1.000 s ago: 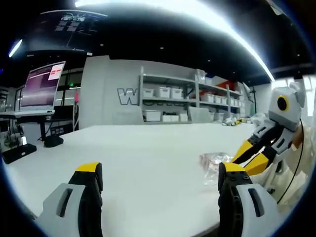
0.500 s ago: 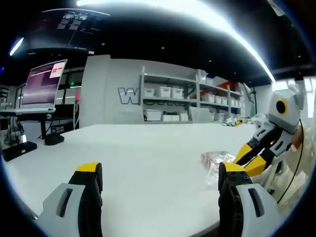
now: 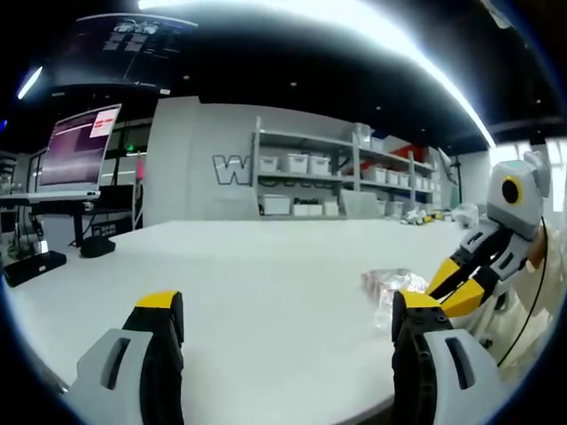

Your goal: Open the resealable bag by pulling the two sides of the seal apart until the entire bag opening is separated and visibly accessible.

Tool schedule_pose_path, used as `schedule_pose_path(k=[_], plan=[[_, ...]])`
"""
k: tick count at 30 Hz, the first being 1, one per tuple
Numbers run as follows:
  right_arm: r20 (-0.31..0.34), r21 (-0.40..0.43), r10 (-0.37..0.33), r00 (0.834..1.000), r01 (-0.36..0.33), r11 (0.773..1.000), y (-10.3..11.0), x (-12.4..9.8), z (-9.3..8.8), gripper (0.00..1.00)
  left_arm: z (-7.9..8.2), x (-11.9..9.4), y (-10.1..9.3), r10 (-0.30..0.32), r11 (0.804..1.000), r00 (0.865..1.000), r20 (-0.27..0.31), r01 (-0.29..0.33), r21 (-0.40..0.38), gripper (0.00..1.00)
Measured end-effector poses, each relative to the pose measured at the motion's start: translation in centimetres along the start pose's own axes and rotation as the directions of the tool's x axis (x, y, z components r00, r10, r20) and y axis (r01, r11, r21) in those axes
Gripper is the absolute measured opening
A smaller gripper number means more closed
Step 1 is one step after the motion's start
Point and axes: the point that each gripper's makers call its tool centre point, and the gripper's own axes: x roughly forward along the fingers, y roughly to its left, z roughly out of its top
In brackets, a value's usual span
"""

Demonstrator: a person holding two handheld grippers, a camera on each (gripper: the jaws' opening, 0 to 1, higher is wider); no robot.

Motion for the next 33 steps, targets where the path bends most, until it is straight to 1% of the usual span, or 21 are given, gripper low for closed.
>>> schedule_pose_path(k=[4,8,12,17,20,26,33], plan=[[-0.011,0.022,-0.003,1.000,0.004,1.000,-0.2,0.0,-0.7,0.05,-0.2,0.0,-0.3,-0.007,1.000,1.000,-0.007,0.007,0.003,0.97],[-0.014,0.023,0.008,1.000,-0.007,1.000,0.1,0.1,-0.9,0.04,-0.2,0.0,-0.1,0.000,1.000,1.000,-0.008,0.000,0.002,0.97],[-0.020,0.032,0.007,1.000,-0.007,0.999,0.0,0.3,-1.3,0.04,-0.3,0.1,-0.2,-0.005,1.000,1.000,-0.010,0.005,0.005,0.97],[-0.019,0.036,0.005,1.000,-0.005,0.999,-0.1,0.2,-1.3,0.03,-0.3,0.1,-0.2,-0.004,1.000,1.000,-0.011,0.004,0.004,0.97],[-0.019,0.037,0.004,1.000,-0.004,0.999,-0.1,0.2,-1.3,0.00,-0.3,0.2,-0.2,-0.004,1.000,1.000,-0.013,0.004,0.005,0.97],[-0.033,0.046,0.016,0.999,-0.014,0.999,0.1,0.4,-1.9,0.00,-0.2,0.2,-0.3,-0.008,1.000,1.000,-0.011,0.008,0.008,0.97],[-0.024,0.063,0.027,0.999,-0.025,0.998,0.3,0.5,-1.9,0.00,-0.1,0.3,-0.6,-0.016,1.000,1.000,-0.007,0.017,0.016,0.96]])
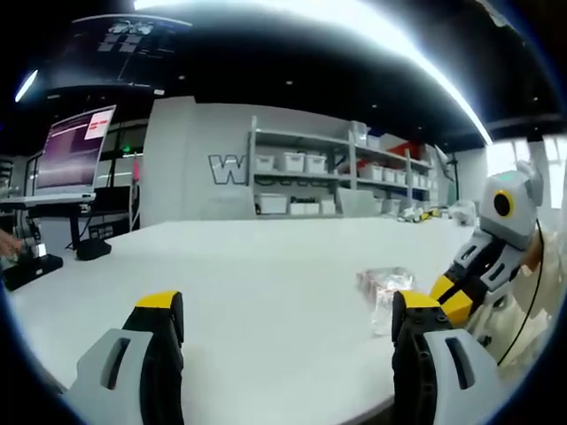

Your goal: Open the resealable bag by pulling the two sides of the seal apart until the entire bag opening is separated and visibly accessible.

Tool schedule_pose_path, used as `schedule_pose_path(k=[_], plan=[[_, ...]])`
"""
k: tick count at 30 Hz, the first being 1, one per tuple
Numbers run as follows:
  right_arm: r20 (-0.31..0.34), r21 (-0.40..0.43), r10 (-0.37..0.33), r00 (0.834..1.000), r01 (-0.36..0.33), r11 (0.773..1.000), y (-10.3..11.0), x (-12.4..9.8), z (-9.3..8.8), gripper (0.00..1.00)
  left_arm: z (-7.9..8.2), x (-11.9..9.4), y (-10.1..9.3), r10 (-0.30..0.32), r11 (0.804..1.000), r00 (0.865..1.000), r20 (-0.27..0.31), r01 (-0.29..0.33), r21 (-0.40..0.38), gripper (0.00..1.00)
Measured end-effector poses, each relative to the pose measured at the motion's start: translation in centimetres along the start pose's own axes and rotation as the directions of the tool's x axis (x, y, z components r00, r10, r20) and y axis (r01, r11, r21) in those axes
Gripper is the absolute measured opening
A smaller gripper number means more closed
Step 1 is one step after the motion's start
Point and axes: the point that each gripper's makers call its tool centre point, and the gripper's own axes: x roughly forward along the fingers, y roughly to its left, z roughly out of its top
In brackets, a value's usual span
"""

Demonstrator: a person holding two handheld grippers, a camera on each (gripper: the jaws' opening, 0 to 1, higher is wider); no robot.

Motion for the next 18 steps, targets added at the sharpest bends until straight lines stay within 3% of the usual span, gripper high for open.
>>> schedule_pose_path(k=[10,15,18], plan=[[0.062,0.086,0.000,0.998,-0.005,0.996,-0.1,0.0,-0.2,0.00,0.3,0.4,-1.8,-0.067,0.998,0.997,0.033,0.067,0.008,0.93],[0.102,0.115,-0.023,0.994,0.011,0.993,-0.6,-0.3,-0.4,0.00,0.9,0.0,-3.5,-0.156,0.986,0.984,0.090,0.161,-0.044,0.69],[0.160,0.153,-0.055,0.986,0.030,0.988,-1.3,-0.7,0.5,0.00,1.1,0.1,-3.8,-0.156,0.987,0.983,0.097,0.159,-0.030,0.72]])
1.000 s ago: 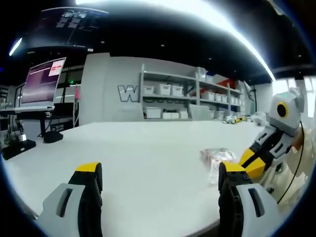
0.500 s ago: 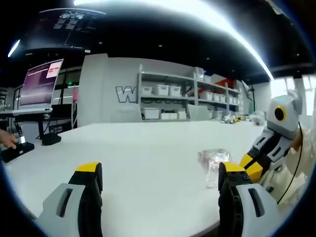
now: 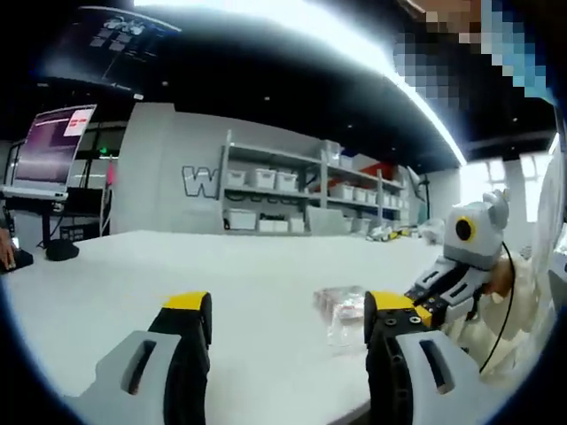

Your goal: Open the resealable bag by pulling the two sides of the seal apart until the entire bag opening is separated and visibly accessible.

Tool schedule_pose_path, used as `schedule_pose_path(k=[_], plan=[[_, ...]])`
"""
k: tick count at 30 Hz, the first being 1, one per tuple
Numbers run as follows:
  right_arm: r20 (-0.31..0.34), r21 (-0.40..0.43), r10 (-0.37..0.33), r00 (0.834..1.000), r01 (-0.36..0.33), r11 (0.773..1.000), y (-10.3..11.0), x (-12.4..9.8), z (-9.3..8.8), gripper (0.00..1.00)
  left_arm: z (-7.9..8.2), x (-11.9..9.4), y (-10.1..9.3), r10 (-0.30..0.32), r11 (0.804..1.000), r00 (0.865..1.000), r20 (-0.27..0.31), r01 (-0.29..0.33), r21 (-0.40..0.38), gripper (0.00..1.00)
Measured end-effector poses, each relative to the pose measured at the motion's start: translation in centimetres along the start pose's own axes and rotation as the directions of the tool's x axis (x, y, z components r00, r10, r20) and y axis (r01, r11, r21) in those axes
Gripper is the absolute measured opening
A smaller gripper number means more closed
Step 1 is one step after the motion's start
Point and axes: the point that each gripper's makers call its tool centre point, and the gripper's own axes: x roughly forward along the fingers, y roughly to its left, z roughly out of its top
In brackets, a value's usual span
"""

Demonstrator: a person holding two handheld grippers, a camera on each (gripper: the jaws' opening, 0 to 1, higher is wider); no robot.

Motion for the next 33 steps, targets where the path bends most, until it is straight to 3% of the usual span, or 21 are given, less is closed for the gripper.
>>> schedule_pose_path(k=[2,4,6,8,11,13,15,19,21,22,23,24,25,29,33], plan=[[0.034,0.034,-0.004,0.999,0.003,0.999,-0.2,-0.2,0.6,0.00,0.4,0.0,-0.6,-0.020,1.000,1.000,0.024,0.020,0.018,0.71],[0.049,0.048,-0.009,0.999,0.007,0.999,-0.4,-0.3,0.7,0.00,1.0,-0.2,-1.3,-0.047,0.999,0.997,0.064,0.048,-0.012,0.68],[0.059,0.059,-0.015,0.998,0.012,0.998,-0.5,-0.3,0.6,0.00,1.6,-0.6,-2.6,-0.105,0.988,0.989,0.103,0.115,-0.100,0.57],[0.062,0.060,-0.017,0.998,0.013,0.998,-0.4,-0.2,0.6,0.00,2.0,-0.8,-3.2,-0.120,0.976,0.983,0.139,0.143,-0.165,0.51],[0.071,0.058,-0.022,0.997,0.018,0.998,-0.3,-0.2,0.5,0.00,0.4,-1.0,-4.3,-0.171,0.948,0.984,0.047,0.177,-0.265,0.38],[0.081,0.062,-0.030,0.996,0.025,0.998,-0.4,-0.2,0.6,0.00,-0.8,-1.0,-4.5,-0.175,0.935,0.985,-0.008,0.164,-0.315,0.40],[0.092,0.067,-0.040,0.995,0.034,0.997,-0.5,-0.3,0.7,0.00,-1.3,-1.0,-4.7,-0.176,0.925,0.984,-0.017,0.159,-0.344,0.40],[0.112,0.079,-0.053,0.992,0.044,0.996,-0.7,-0.4,0.9,0.00,-2.0,-1.0,-5.9,-0.222,0.857,0.974,-0.040,0.176,-0.484,0.39],[0.119,0.082,-0.052,0.991,0.042,0.996,-0.7,-0.4,0.9,0.00,-2.0,-0.9,-6.3,-0.238,0.807,0.971,-0.031,0.180,-0.563,0.39],[0.125,0.081,-0.052,0.991,0.042,0.996,-0.6,-0.5,1.0,0.00,-1.9,-0.9,-6.4,-0.243,0.772,0.970,-0.017,0.183,-0.609,0.39],[0.130,0.081,-0.056,0.990,0.045,0.996,-0.7,-0.5,1.1,0.00,-1.9,-0.9,-6.5,-0.248,0.754,0.969,-0.016,0.182,-0.631,0.37],[0.135,0.082,-0.058,0.989,0.047,0.996,-0.7,-0.6,1.1,0.00,-2.3,-0.8,-6.3,-0.248,0.721,0.968,-0.038,0.158,-0.675,0.36],[0.140,0.083,-0.061,0.988,0.049,0.995,-0.8,-0.6,1.2,0.00,-2.3,-0.7,-6.2,-0.249,0.727,0.968,-0.032,0.165,-0.667,0.35],[0.158,0.079,-0.063,0.985,0.051,0.996,-0.8,-0.8,1.4,0.00,-2.7,-0.3,-6.2,-0.252,0.718,0.966,-0.063,0.143,-0.681,0.30],[0.172,0.072,-0.059,0.983,0.048,0.996,-0.8,-1.0,1.6,0.00,-3.0,0.3,-7.0,-0.280,0.697,0.957,-0.080,0.145,-0.703,0.28]])
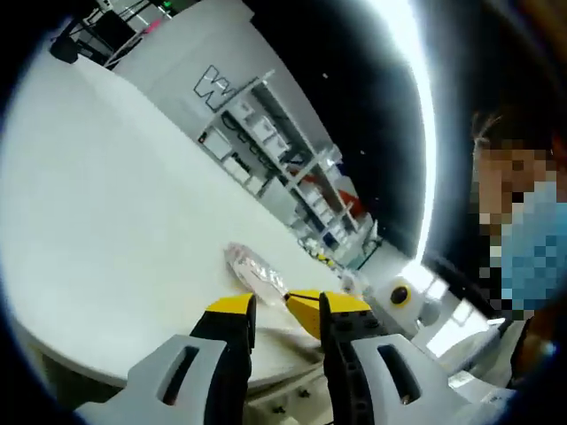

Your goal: Open the resealable bag by pulling the two sides of the seal apart until the entire bag opening is separated and visibly accessible.

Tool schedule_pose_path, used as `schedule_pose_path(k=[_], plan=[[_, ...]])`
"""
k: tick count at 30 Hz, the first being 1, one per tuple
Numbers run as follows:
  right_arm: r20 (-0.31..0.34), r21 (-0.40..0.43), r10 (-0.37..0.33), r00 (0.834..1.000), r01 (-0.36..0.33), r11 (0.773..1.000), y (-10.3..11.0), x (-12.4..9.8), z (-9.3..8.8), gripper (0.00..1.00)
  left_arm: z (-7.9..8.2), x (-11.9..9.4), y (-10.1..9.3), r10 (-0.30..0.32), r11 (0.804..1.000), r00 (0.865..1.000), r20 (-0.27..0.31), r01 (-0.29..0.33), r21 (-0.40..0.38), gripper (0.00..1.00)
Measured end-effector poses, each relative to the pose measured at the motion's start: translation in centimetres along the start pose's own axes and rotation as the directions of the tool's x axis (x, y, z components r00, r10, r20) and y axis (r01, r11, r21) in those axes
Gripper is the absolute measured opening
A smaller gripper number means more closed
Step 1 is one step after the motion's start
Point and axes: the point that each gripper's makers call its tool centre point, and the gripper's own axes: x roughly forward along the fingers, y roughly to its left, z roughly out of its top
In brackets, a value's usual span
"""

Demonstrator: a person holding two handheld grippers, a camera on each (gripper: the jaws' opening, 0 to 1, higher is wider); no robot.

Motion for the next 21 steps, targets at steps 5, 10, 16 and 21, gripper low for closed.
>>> schedule_pose_path(k=[5,10,16,21], plan=[[0.015,0.003,-0.001,1.000,0.001,1.000,-0.2,-0.2,0.3,0.00,-0.5,0.6,0.0,-0.008,0.999,1.000,-0.016,0.007,-0.046,0.23],[0.031,-0.001,0.007,0.999,-0.007,1.000,0.0,-0.3,0.5,0.00,-0.6,0.6,0.2,0.010,0.998,1.000,-0.030,-0.012,-0.064,0.15],[0.017,-0.028,0.012,1.000,-0.011,1.000,0.2,-0.1,0.2,0.00,-0.9,0.5,0.3,0.020,0.998,0.999,-0.045,-0.023,-0.065,0.14],[0.031,-0.015,0.004,1.000,-0.003,1.000,0.0,-0.3,0.5,0.00,-1.4,0.2,0.2,0.022,0.998,0.998,-0.060,-0.025,-0.050,0.11]])
